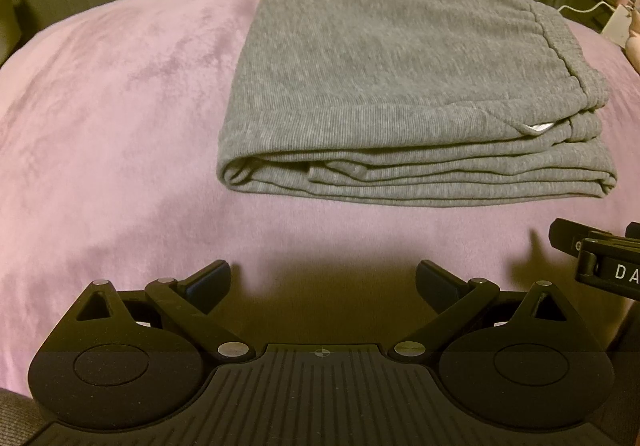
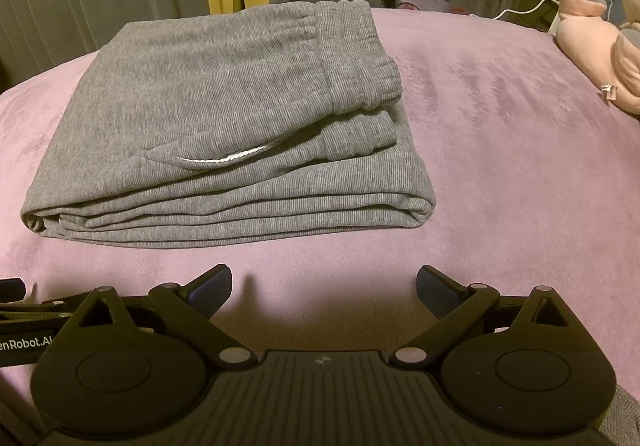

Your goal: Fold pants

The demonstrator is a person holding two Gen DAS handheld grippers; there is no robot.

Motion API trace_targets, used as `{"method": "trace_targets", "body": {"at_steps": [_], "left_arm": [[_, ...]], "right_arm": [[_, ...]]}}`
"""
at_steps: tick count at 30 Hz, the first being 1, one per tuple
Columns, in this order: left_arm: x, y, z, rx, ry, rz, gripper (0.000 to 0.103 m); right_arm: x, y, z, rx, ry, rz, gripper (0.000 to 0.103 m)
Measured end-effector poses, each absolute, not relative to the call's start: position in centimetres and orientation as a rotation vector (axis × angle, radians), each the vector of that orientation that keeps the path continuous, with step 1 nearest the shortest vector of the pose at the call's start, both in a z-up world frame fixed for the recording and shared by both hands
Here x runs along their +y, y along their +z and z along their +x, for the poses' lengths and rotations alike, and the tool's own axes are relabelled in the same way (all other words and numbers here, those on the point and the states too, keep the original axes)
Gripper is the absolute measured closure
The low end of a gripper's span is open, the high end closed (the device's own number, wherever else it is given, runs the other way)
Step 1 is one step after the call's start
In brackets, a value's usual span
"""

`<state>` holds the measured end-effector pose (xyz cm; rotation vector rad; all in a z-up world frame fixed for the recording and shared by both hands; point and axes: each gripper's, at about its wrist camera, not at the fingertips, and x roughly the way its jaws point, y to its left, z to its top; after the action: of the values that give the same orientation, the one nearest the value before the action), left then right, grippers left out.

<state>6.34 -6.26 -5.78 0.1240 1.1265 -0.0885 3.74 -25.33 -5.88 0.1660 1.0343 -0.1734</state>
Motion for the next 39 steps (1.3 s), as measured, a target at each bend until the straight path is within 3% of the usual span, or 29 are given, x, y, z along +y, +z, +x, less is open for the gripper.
{"method": "trace_targets", "body": {"at_steps": [39], "left_arm": [[-6.11, -5.90, 6.49, 1.137, -0.082, 0.119, 0.001]], "right_arm": [[-25.28, -5.83, 3.68, 1.033, -0.173, 0.161, 0.004]]}}
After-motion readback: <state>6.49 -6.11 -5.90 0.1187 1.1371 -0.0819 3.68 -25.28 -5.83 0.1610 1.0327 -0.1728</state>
